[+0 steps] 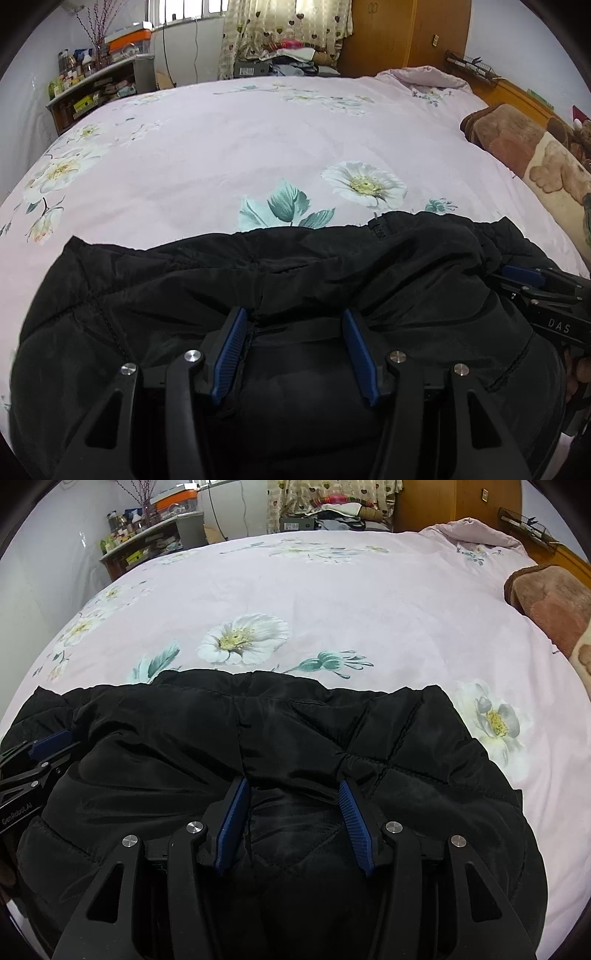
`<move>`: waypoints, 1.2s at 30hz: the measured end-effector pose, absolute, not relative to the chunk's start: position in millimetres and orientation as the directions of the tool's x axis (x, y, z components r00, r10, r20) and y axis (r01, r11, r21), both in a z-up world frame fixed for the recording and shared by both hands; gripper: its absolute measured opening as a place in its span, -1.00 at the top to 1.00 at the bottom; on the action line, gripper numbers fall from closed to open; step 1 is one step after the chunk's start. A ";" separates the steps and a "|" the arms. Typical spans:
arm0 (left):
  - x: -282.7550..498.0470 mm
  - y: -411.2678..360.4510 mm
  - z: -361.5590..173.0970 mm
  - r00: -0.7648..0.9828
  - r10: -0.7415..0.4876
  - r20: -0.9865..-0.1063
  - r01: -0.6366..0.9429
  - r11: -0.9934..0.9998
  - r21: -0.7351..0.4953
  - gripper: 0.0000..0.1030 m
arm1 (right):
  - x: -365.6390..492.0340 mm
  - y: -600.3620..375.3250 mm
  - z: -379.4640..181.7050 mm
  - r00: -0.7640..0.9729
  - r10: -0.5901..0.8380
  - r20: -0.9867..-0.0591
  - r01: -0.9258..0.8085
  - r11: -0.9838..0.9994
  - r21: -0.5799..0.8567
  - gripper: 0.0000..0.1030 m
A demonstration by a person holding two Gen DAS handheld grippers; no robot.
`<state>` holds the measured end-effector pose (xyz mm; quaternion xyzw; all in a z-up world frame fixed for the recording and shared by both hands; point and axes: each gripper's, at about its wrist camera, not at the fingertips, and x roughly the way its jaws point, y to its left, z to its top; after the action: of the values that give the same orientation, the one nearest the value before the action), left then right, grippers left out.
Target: Fold large clothes
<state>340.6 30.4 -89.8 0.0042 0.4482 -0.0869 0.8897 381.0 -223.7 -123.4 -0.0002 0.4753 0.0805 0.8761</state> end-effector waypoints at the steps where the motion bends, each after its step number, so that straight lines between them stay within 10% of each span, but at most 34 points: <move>1: 339.3 31.5 -82.9 0.575 -0.157 -0.803 0.160 0.984 -0.078 -0.11 | 380.4 -225.3 -119.8 0.537 0.151 -0.830 -0.141 0.986 0.088 0.01; 9: 269.2 73.4 -20.4 0.694 -0.154 -0.703 0.160 0.985 -0.057 -0.10 | 303.1 -249.0 -50.3 0.654 0.167 -0.738 -0.151 0.984 0.090 0.01; 22: 283.7 113.6 -92.8 0.688 -0.077 -0.721 0.035 0.997 -0.073 -0.12 | 309.8 -276.1 -123.8 0.586 0.081 -0.806 -0.085 0.996 0.038 0.02; 36: 274.2 105.8 -54.9 0.649 -0.025 -0.761 0.008 1.000 -0.026 -0.10 | 303.8 -265.7 -87.0 0.589 -0.004 -0.808 -0.049 0.998 -0.040 0.02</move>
<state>274.2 105.8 -54.9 -0.0100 0.4190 -0.0090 0.9079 303.8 -265.7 -87.0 -0.0288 0.4532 0.0126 0.8908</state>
